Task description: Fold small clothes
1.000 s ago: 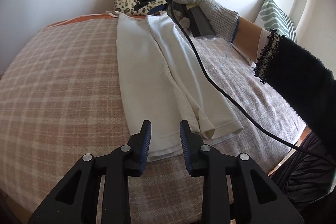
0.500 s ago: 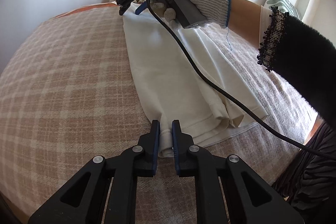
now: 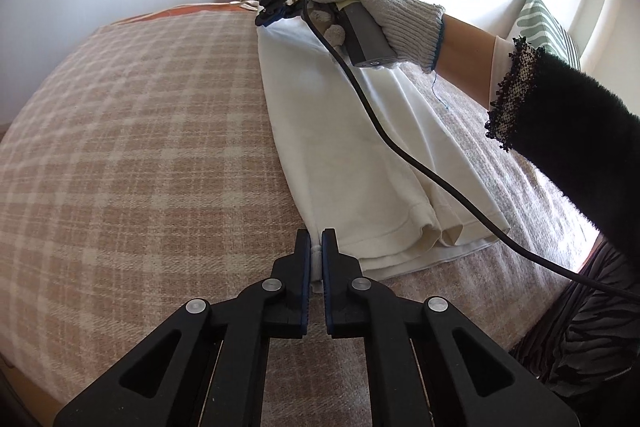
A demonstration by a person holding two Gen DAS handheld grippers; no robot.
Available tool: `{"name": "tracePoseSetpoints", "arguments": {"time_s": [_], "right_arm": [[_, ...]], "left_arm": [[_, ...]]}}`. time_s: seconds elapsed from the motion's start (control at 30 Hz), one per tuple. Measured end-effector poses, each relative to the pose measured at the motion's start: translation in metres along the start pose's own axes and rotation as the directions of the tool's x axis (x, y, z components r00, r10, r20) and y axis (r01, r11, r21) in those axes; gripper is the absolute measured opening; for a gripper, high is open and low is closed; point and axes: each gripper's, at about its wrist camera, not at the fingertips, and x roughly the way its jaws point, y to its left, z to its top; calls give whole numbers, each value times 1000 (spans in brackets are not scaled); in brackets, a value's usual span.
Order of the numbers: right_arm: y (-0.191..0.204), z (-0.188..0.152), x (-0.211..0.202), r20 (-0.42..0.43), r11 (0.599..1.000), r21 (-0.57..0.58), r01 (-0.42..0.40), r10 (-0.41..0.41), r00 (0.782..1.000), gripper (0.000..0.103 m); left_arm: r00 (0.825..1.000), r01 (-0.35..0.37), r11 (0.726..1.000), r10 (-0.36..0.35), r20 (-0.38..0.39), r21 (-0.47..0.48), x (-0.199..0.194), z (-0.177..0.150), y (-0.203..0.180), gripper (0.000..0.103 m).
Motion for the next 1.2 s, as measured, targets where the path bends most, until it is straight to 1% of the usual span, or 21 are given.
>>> {"name": "tracePoseSetpoints", "arguments": {"time_s": [0.03, 0.1, 0.13, 0.2, 0.23, 0.3, 0.33, 0.57, 0.63, 0.67, 0.7, 0.77, 0.83, 0.93, 1.07, 1.2], "right_arm": [[2, 1, -1, 0, 1000, -2, -13, 13, 1000, 4], [4, 0, -10, 0, 999, -34, 6, -6, 1000, 9], [6, -2, -17, 8, 998, -55, 16, -15, 1000, 21], [8, -7, -34, 28, 997, -74, 35, -33, 999, 32], [8, -11, -42, 31, 997, -73, 31, -28, 999, 33], [9, -19, -61, 32, 997, -72, 21, -19, 999, 33], [12, -25, -71, 37, 996, -80, 28, -25, 999, 33], [29, -70, -127, 42, 989, -128, 72, -67, 997, 34], [35, -86, -138, 42, 990, -121, 72, -68, 997, 34], [37, -95, -143, 34, 991, -116, 70, -66, 997, 34], [41, -104, -148, 29, 991, -114, 75, -72, 997, 34], [49, -123, -156, 25, 990, -112, 86, -84, 996, 34], [53, -144, -162, 9, 992, -92, 87, -86, 996, 36], [53, -173, -169, -14, 993, -62, 96, -97, 995, 36], [36, -212, -177, -58, 998, 23, 65, -64, 996, 36], [17, -255, -178, -112, 991, 136, 10, 5, 994, 39]], "left_arm": [[1000, -12, 1000, 12, 1, -3, 0, 0, 0, 8], [1000, -29, 1000, 29, 4, -10, -1, 1, 2, 8], [999, -34, 999, 34, 9, -13, 0, 3, 4, 8], [998, -53, 999, 53, 19, -12, -4, 5, 5, 13], [998, -59, 998, 59, 20, -13, -6, 5, 6, 15], [998, -63, 998, 63, 30, -13, -9, 7, 7, 24], [997, -68, 998, 68, 37, -11, -11, 7, 7, 25], [994, -79, 997, 77, 72, 21, -21, 11, 5, 25], [995, -71, 997, 69, 77, 22, -23, 14, 6, 29], [995, -62, 998, 60, 77, 17, -23, 15, 6, 36], [996, -47, 999, 46, 75, 13, -24, 17, 6, 40], [999, -5, 1000, 5, 53, 11, -22, 21, 8, 42], [999, 11, 1000, -12, 42, 7, -20, 24, 12, 43], [998, 62, 998, -62, -8, -20, -9, 27, 17, 43], [988, 131, 985, -139, -69, -112, 5, 27, 25, 43], [983, 153, 982, -162, -83, -109, 11, 24, 20, 43]]}}
